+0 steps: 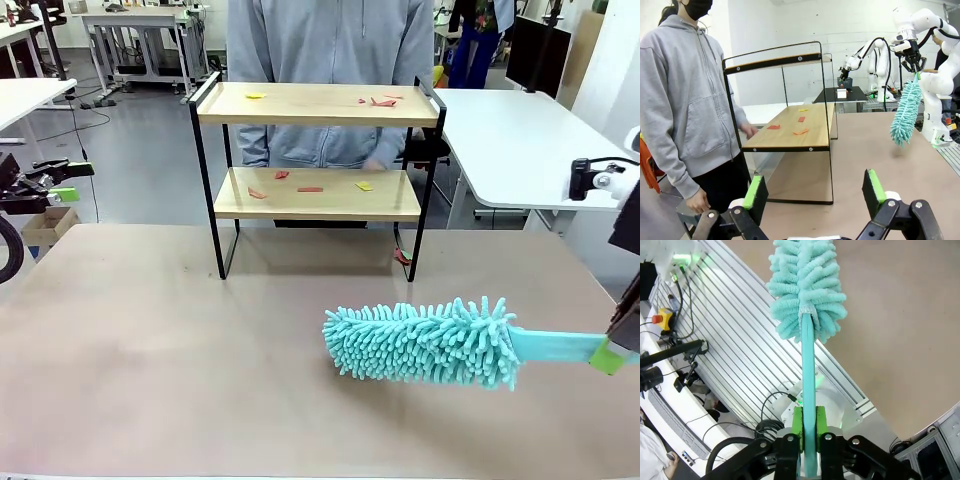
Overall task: Clean the shelf.
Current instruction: Clean the specific section of the Shelf indicated by the human with the Duster.
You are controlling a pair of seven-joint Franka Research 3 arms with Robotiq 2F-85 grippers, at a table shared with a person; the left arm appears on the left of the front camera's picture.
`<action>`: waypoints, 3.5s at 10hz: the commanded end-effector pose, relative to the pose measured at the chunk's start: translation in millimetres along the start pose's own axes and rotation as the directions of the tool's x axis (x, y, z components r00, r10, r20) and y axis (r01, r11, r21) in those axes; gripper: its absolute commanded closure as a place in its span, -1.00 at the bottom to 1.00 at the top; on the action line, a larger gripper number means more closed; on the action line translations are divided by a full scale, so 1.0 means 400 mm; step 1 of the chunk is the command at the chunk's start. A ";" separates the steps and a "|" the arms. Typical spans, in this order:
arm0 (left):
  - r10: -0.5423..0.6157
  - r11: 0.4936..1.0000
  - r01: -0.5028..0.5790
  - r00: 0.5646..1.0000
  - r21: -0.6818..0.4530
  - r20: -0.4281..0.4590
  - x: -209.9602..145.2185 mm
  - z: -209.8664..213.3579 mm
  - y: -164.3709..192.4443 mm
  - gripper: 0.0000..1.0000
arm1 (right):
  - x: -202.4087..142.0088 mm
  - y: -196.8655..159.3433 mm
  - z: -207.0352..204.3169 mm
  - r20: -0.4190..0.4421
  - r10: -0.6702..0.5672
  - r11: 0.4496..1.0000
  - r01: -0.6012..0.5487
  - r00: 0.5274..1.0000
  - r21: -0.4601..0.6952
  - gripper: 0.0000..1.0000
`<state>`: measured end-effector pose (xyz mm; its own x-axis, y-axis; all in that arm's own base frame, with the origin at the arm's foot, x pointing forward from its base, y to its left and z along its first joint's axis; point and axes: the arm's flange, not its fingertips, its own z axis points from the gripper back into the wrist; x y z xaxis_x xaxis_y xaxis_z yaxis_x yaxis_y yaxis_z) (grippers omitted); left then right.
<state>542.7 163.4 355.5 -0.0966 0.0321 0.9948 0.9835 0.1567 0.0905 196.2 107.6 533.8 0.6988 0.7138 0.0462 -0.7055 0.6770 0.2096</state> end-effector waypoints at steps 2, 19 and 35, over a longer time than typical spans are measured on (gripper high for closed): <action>-0.013 1.000 0.013 1.000 0.001 -0.004 0.005 0.001 -0.005 -1.00 | 0.011 0.004 0.001 0.024 0.005 1.000 -0.006 1.000 0.017 0.74; -0.013 1.000 0.013 1.000 0.001 -0.004 0.005 0.001 -0.005 -1.00 | 0.000 0.000 0.000 0.000 0.000 1.000 0.000 1.000 0.000 0.74; -0.013 1.000 0.013 1.000 0.001 -0.004 0.005 0.001 -0.005 -1.00 | 0.642 0.486 0.509 0.538 -0.323 0.921 0.389 0.779 -0.011 0.74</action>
<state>542.6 163.4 354.8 -0.0953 0.0325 0.9949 0.9836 0.1568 0.0891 251.4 371.6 777.6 0.8272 0.2858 0.4839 -0.4130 0.8930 0.1787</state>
